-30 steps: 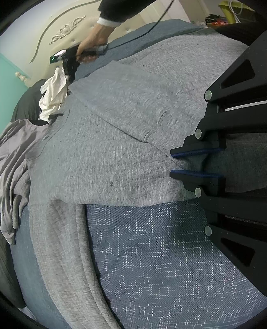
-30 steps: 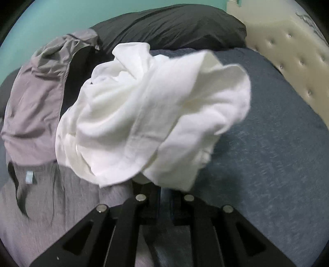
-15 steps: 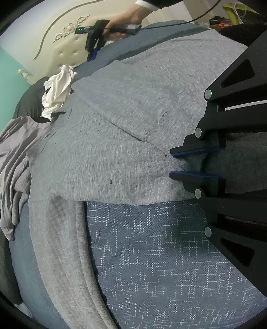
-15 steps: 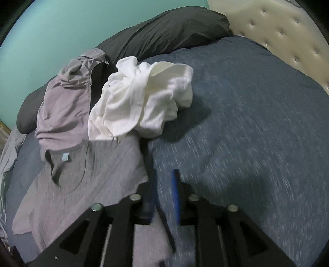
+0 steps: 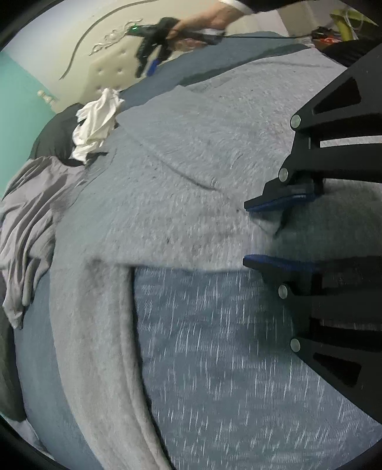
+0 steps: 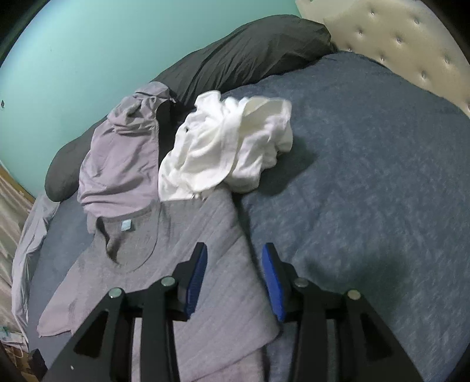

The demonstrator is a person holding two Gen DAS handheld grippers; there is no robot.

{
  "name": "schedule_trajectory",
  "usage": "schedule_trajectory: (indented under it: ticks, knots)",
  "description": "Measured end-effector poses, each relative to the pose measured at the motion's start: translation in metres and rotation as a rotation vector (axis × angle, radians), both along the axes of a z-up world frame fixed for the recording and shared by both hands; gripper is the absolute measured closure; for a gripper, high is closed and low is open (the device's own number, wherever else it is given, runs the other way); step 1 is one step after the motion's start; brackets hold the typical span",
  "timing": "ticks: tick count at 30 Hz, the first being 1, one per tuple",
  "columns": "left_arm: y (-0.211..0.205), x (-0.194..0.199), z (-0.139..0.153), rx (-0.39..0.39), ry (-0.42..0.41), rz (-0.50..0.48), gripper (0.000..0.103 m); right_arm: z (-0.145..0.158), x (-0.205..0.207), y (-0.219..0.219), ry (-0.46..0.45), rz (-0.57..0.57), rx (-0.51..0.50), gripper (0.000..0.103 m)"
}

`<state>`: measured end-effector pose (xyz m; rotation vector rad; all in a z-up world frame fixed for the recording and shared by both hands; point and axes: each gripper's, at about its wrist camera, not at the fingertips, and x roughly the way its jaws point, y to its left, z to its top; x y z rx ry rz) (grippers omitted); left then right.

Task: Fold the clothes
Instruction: 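Move the left gripper to the sweater hem and grasp it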

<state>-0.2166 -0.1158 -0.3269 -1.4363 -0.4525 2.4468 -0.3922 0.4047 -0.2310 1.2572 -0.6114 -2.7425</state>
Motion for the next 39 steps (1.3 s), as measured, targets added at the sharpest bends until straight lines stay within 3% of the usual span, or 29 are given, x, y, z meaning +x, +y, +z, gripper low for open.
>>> schedule_trajectory:
  ticks: [16,23,39]
  knots:
    - [-0.102,0.056,0.015,-0.01,0.017,0.292,0.055,-0.026,0.095,-0.043,0.033,0.057,-0.181,0.061]
    - [-0.159,0.059,0.022,-0.098,0.01,0.417,0.054,-0.025,0.12,-0.068,0.066,0.063,-0.212,0.06]
    - [-0.317,0.078,0.027,-0.004,0.003,0.763,0.054,-0.043,0.139,-0.112,0.042,0.169,-0.218,0.06]
